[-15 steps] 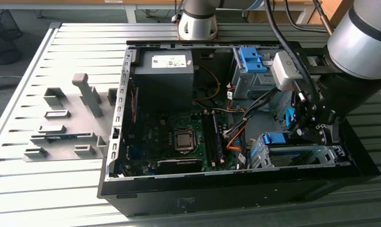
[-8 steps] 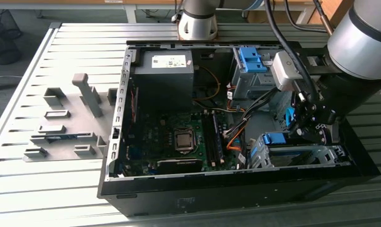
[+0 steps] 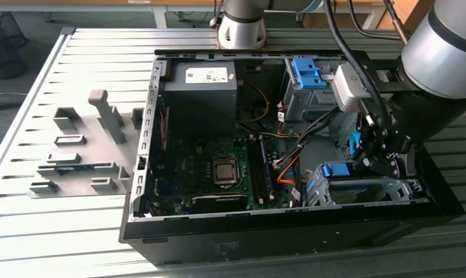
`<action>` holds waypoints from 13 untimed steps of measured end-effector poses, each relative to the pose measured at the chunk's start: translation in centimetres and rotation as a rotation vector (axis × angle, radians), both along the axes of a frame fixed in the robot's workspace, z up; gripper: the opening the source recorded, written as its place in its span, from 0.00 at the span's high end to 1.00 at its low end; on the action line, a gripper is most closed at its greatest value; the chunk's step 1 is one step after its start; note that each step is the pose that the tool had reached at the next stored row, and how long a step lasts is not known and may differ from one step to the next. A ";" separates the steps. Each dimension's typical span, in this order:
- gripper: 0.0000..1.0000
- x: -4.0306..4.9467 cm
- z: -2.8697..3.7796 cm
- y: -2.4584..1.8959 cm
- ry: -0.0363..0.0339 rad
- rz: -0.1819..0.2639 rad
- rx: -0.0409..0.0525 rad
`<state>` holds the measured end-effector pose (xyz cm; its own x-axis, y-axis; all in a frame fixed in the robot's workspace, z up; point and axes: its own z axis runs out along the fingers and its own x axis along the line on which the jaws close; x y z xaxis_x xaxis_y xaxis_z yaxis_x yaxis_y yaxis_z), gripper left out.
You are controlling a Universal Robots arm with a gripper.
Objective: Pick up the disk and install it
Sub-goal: 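Insert the second disk wire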
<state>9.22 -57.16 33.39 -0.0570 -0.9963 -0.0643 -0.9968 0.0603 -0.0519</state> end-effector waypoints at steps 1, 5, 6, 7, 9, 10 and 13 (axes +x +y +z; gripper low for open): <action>0.84 0.00 -0.02 -0.04 -0.0001 0.000 0.0000; 0.84 0.00 -0.07 -0.13 -0.0001 0.000 0.0006; 0.84 0.00 -0.10 -0.15 -0.0001 0.000 0.0010; 0.84 0.00 -0.13 -0.18 -0.0001 0.000 0.0011; 0.84 0.00 -0.20 -0.22 0.0000 0.000 0.0011; 0.84 0.00 -0.24 -0.25 0.0000 0.000 0.0009; 0.84 0.00 -0.32 -0.28 0.0000 0.000 0.0007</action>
<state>9.22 -57.43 33.07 -0.0570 -0.9963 -0.0650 -0.9968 0.0604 -0.0519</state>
